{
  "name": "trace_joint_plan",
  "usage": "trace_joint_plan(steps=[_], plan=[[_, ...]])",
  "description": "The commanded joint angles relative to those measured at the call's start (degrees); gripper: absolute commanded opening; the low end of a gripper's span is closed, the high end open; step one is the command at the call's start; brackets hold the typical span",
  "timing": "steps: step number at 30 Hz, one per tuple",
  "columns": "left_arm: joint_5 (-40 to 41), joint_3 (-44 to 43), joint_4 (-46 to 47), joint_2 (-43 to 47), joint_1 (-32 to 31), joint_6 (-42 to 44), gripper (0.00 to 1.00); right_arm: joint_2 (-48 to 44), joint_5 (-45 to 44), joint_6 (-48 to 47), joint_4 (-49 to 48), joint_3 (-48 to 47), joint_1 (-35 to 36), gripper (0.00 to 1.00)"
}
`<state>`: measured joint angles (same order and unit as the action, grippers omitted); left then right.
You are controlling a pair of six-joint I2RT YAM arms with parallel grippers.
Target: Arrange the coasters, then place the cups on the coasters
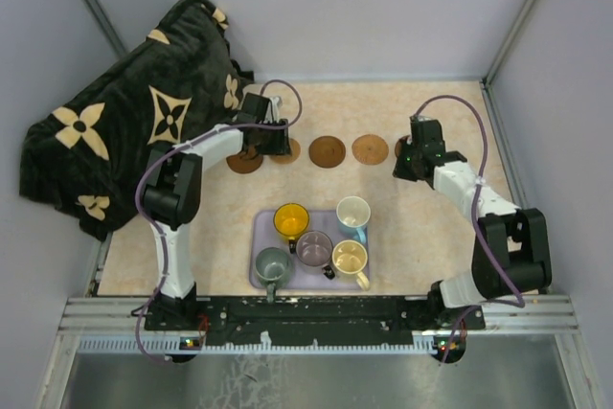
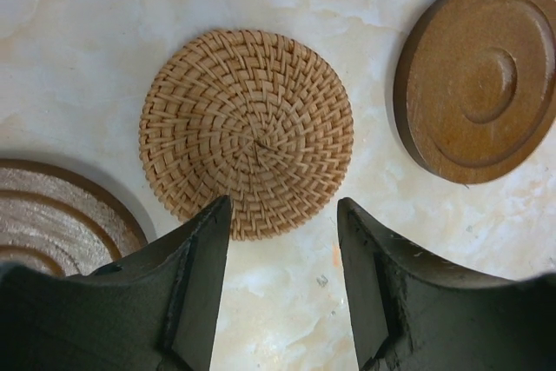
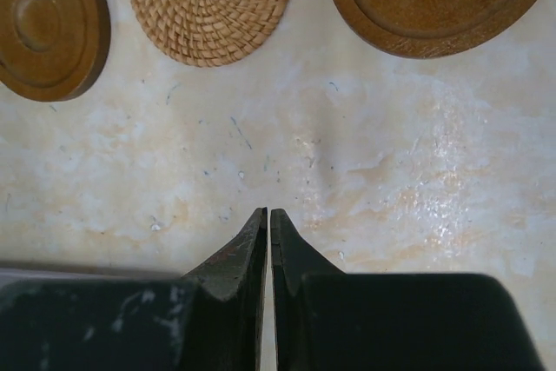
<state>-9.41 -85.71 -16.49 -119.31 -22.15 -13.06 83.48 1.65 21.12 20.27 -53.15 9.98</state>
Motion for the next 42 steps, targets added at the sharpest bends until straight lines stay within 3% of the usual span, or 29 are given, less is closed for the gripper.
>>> trace_joint_plan(steps=[1, 10, 20, 31, 42], plan=[[-2.00, 1.20, 2.60, 6.93, -0.23, 0.70, 0.59, -4.90, 0.10, -0.73, -1.38, 0.21, 0.30, 0.06], [-2.78, 6.87, 5.16, 18.50, 0.04, 0.30, 0.61, -3.98, 1.23, -1.00, -1.68, -3.26, 1.53, 0.06], [1.70, 27.76, 13.96, 29.39, 5.42, -5.48, 0.61, 2.85, -1.63, -0.82, -2.91, -9.68, 3.46, 0.10], [4.06, 34.21, 18.34, 28.89, 5.82, -6.97, 0.60, 18.57, -4.30, -2.69, -6.12, -16.49, 7.41, 0.07], [3.88, 32.78, 16.71, 22.97, 5.85, -8.06, 0.56, 16.20, -9.19, -4.15, -7.02, -15.89, 7.42, 0.06]])
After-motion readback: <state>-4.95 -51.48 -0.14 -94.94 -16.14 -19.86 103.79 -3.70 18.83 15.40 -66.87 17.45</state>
